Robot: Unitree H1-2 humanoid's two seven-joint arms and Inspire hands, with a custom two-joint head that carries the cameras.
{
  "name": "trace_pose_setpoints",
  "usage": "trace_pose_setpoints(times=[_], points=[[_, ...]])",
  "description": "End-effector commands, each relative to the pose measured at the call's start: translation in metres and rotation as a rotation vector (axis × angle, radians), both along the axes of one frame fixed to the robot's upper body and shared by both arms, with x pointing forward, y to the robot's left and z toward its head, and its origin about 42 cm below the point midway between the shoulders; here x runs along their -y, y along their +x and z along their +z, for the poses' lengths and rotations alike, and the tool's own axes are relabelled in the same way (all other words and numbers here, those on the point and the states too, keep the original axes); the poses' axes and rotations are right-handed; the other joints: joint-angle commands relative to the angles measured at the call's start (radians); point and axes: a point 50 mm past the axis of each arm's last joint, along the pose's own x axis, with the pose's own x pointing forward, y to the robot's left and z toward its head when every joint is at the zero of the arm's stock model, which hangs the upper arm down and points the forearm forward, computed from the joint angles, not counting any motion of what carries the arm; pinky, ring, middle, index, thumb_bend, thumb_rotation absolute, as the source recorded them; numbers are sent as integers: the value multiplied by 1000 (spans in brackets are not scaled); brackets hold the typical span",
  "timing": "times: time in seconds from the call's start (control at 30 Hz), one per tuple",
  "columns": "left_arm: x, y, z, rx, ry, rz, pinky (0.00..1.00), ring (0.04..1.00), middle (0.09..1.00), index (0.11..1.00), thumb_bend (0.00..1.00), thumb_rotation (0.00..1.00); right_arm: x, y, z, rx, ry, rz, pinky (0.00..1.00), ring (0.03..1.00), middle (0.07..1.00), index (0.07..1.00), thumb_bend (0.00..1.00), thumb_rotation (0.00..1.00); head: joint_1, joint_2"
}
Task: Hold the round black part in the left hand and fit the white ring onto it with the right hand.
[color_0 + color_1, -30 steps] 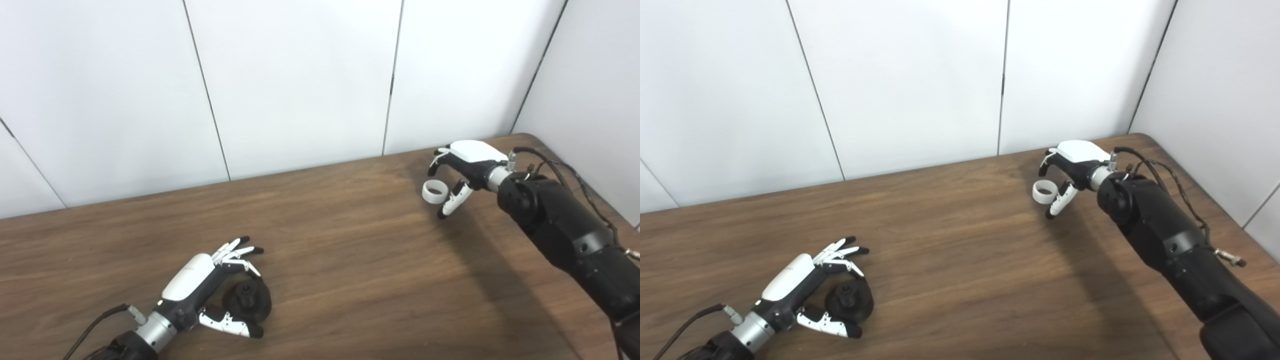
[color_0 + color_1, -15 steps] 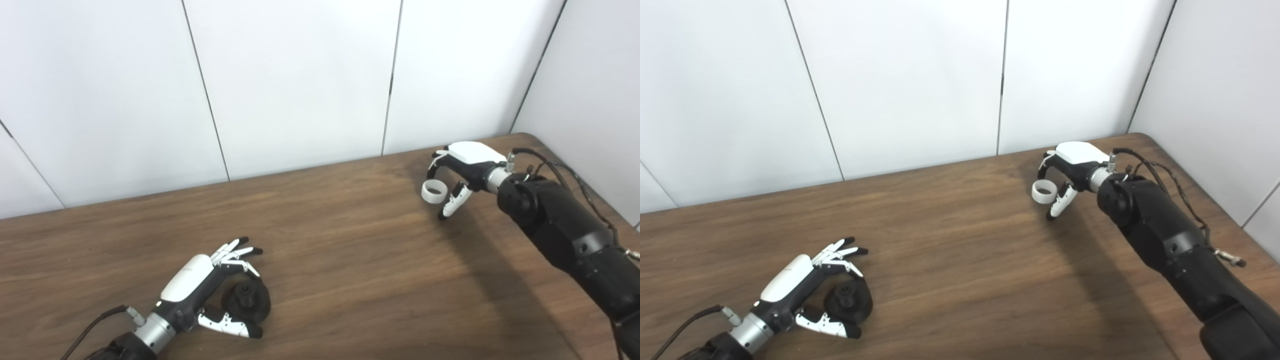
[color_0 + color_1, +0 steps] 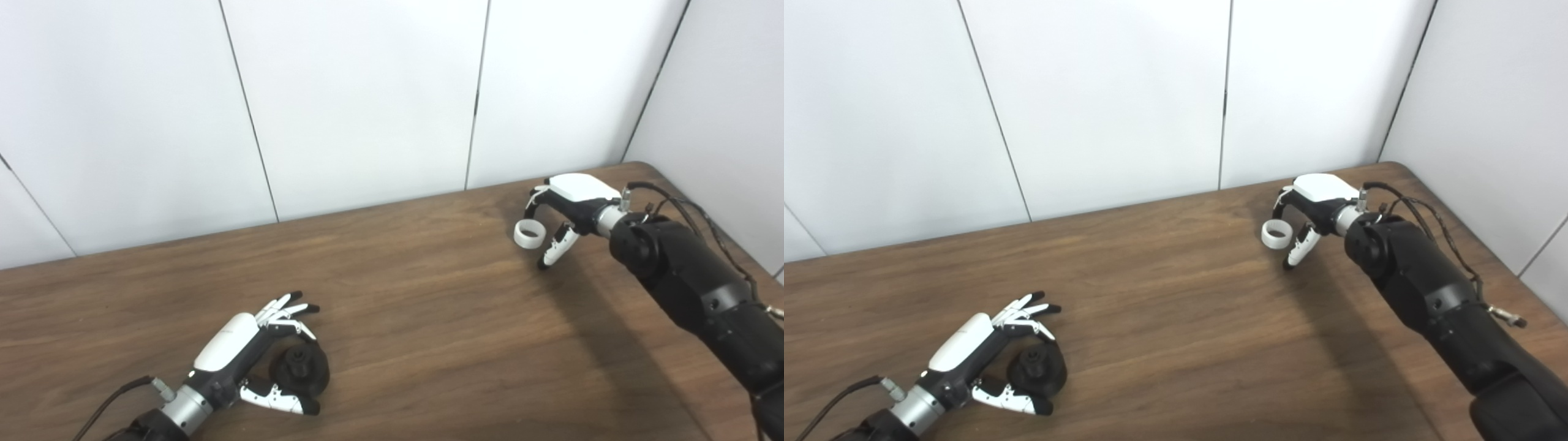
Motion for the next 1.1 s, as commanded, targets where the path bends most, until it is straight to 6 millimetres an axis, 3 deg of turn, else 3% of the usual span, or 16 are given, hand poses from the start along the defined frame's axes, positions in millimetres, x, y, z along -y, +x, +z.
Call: trace_pose_setpoints(times=[0.0, 0.5, 1.07], points=[[-15, -22, -30, -107, 113, -15, 1000, 1000, 888, 479, 526, 59, 5, 8, 31, 93, -19, 6, 987, 1000, 916, 693, 835, 232, -1, 2], [-15, -23, -30, -106, 107, -14, 1000, 1000, 884, 479, 526, 60, 5, 13, 34, 86, -24, 7, 986, 1000, 918, 696, 830, 250, -1, 3], [-14, -27, -30, -109, 103, -20, 1000, 1000, 882, 479, 526, 61, -10, 23, 33, 77, -32, 31, 971, 1000, 923, 702, 825, 260, 11, 9]])
